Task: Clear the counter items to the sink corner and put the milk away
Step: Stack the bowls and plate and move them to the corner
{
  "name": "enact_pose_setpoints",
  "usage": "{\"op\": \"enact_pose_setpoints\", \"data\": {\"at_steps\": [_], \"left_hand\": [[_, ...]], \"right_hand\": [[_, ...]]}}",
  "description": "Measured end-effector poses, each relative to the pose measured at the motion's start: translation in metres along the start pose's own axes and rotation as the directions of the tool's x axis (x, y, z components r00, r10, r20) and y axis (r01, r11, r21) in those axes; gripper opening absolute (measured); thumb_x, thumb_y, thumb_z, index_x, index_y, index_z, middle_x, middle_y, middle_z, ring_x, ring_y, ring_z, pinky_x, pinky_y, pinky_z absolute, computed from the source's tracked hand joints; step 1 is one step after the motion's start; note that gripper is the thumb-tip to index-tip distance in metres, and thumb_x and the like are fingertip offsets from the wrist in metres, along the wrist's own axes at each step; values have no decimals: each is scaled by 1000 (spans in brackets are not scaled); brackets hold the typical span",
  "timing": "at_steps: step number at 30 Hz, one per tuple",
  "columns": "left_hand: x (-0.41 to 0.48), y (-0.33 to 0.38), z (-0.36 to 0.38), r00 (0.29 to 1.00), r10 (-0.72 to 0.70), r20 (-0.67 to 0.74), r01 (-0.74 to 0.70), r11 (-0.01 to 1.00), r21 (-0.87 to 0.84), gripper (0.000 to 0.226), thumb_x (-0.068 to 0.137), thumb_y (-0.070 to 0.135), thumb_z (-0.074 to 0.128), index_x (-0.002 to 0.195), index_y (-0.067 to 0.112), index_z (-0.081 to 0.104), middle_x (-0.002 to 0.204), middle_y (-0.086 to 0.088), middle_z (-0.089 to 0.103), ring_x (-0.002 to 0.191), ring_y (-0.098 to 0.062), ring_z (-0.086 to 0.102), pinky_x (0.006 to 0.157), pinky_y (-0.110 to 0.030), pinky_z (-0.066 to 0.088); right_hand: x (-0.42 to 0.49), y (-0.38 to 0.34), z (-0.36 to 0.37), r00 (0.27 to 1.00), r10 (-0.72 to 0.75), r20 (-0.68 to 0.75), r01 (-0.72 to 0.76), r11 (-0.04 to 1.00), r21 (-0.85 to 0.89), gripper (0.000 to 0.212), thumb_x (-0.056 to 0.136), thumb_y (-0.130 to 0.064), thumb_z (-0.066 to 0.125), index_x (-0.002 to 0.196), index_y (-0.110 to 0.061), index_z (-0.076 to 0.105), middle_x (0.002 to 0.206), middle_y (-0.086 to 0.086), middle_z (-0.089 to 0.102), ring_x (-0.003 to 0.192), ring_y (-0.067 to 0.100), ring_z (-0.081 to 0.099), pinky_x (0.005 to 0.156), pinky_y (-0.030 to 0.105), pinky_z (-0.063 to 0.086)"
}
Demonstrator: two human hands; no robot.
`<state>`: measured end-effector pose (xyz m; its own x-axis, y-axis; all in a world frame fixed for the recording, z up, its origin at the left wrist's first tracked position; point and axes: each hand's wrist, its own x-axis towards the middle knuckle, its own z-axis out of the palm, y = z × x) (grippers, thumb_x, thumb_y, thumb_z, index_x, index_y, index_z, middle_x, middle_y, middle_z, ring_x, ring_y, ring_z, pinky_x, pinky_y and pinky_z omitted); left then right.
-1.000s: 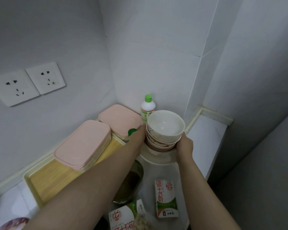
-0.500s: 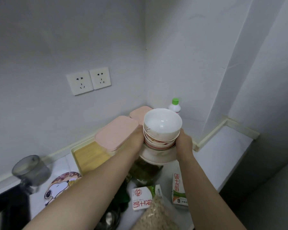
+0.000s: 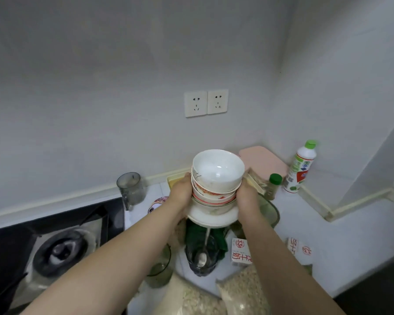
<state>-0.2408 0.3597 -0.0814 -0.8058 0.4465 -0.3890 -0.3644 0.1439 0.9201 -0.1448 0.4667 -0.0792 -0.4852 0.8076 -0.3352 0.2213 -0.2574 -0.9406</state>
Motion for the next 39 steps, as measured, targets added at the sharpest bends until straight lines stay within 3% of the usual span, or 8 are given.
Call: {"op": "enact_pose_setpoints", "data": {"at_steps": [4, 8, 12, 18, 25, 30, 35, 39], "left_hand": [[-23, 2, -49, 996, 3, -88, -7, 999, -44, 38, 90, 49, 47, 87, 16, 68, 96, -6, 70, 94, -23, 64, 96, -40, 48], [-50, 5, -101, 994, 12, -111, -24, 995, -101, 27, 92, 40, 51, 77, 20, 63, 86, -4, 69, 88, -22, 63, 95, -39, 49], [-94, 8, -165, 991, 69, -118, -80, 993, -90, 32, 94, 40, 47, 93, 14, 67, 97, -6, 70, 92, -21, 64, 89, -35, 50], [-168, -3, -296, 964, 98, -249, -127, 987, -102, 32, 95, 37, 45, 87, 15, 67, 91, -4, 70, 86, -19, 63, 78, -31, 50], [-255, -30, -441, 922, 49, -384, -122, 978, -170, 36, 92, 48, 43, 89, 21, 65, 104, -9, 69, 103, -27, 62, 98, -46, 47], [-305, -61, -540, 895, -23, -445, -83, 973, -217, 64, 63, 73, 58, 107, 27, 70, 109, -5, 71, 104, -28, 65, 97, -47, 47], [-346, -81, -609, 846, -55, -530, -114, 953, -281, 60, 66, 69, 58, 105, 25, 70, 107, -6, 71, 101, -27, 66, 96, -47, 49], [-363, -94, -660, 794, -82, -603, -152, 933, -328, 53, 75, 60, 52, 103, 19, 71, 102, -9, 72, 99, -29, 67, 97, -47, 48]], "right_hand": [[-33, 1, 34, 996, -57, 68, 60, 997, -45, 30, 94, -31, 40, 74, -18, 57, 92, 9, 64, 89, 26, 58, 80, 36, 44], [-76, 0, 70, 988, -102, 118, 112, 990, -85, 34, 95, -28, 36, 67, -21, 54, 92, 12, 64, 94, 30, 57, 91, 43, 44], [-129, 7, 115, 977, -103, 187, 115, 992, -53, 34, 95, -24, 35, 68, -17, 55, 81, 5, 61, 87, 25, 55, 81, 38, 44], [-241, 32, 201, 927, -54, 370, 73, 997, -37, 36, 96, -39, 36, 78, -17, 59, 97, 7, 65, 90, 24, 57, 88, 38, 45], [-365, 70, 294, 835, -2, 550, 47, 996, -69, 29, 93, -33, 40, 79, -17, 60, 101, 9, 65, 98, 27, 59, 96, 41, 45], [-441, 99, 354, 753, 54, 656, 66, 985, -157, 30, 94, -37, 39, 94, -15, 61, 108, 10, 64, 100, 27, 57, 97, 42, 45], [-500, 113, 400, 624, 98, 775, 132, 965, -228, 34, 99, -34, 34, 107, -14, 59, 98, 4, 60, 81, 17, 53, 66, 24, 40], [-538, 129, 453, 534, 97, 840, 165, 962, -216, 31, 96, -38, 40, 102, -18, 63, 103, 3, 64, 96, 19, 57, 84, 32, 43]]}}
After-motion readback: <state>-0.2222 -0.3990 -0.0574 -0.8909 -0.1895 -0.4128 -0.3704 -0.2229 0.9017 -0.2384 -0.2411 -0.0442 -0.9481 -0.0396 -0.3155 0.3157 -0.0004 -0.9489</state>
